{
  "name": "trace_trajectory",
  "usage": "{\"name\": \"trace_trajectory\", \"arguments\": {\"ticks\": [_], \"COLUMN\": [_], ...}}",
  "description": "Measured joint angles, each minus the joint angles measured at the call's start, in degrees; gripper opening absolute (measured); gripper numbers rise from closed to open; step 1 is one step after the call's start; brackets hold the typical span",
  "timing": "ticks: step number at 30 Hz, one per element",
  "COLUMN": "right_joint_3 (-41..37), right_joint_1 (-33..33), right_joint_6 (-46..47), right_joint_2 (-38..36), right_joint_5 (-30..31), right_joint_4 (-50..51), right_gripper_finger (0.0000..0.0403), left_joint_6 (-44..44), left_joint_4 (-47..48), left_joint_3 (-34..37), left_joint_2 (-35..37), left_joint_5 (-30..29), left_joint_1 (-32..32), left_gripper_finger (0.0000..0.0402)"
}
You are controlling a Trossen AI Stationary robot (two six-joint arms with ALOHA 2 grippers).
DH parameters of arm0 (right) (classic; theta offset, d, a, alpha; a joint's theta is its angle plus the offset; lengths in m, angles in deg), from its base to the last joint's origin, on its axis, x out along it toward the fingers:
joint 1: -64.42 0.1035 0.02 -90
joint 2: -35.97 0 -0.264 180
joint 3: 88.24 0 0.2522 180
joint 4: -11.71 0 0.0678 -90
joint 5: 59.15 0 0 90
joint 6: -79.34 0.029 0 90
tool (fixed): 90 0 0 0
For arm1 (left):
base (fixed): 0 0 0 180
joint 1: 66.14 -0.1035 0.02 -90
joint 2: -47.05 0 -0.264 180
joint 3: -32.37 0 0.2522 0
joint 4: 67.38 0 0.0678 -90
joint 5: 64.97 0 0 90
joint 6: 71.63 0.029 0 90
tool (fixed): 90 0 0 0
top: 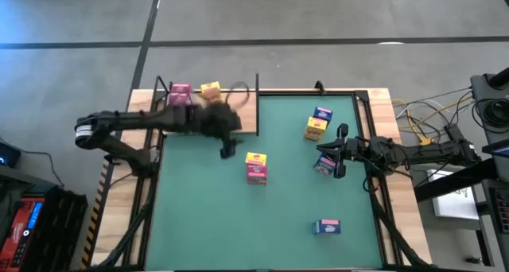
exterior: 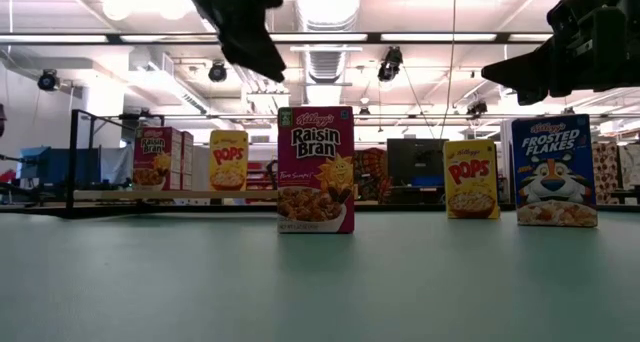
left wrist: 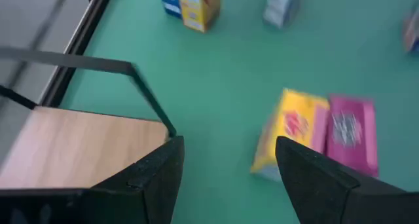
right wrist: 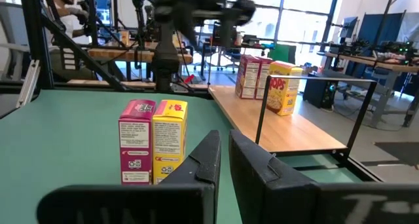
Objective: Stack cereal on shelf
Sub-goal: Put the middle blue cereal box on the shelf
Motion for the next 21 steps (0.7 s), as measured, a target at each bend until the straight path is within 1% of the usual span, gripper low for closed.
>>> {"name": "trace_trajectory", "arguments": {"ticks": [3, 6, 11, 15, 19, 21], "right_joint_3": [0.02, 0.02, 0.02, 0.02, 0.01, 0.0], "right_joint_1": [0.0, 0.0, 0.0, -0.02, 0.0, -0.02], "right_joint_6": [0.0, 0.0, 0.0, 0.0, 0.0, 0.35], "right_joint_2": [0.0, -0.01, 0.0, 0.0, 0.0, 0.0], "right_joint_5": [0.0, 0.0, -0.33, -0.06, -0.05, -0.07], "right_joint_4": [0.0, 0.0, 0.07, 0.07, 0.06, -0.09], "right_gripper_finger": [0.0022, 0.0022, 0.0022, 0.0022, 0.0022, 0.0022], "left_joint_6": [-0.01, -1.77, -8.61, -11.04, -13.01, -14.15], "left_joint_4": [-1.09, -2.57, -8.67, -13.54, -16.48, -17.5], "left_joint_3": [1.35, 2.32, 3.02, 3.05, 3.05, 3.09], "left_joint_2": [0.42, 0.57, 0.75, 0.53, 0.17, -0.14], "left_joint_5": [-8.0, -12.69, -14.33, -14.35, -14.43, -15.73], "left_joint_1": [7.97, 13.89, 19.76, 23.39, 27.22, 29.02], "left_gripper_finger": [0.0222, 0.0221, 0.0221, 0.0221, 0.0221, 0.0221]}}
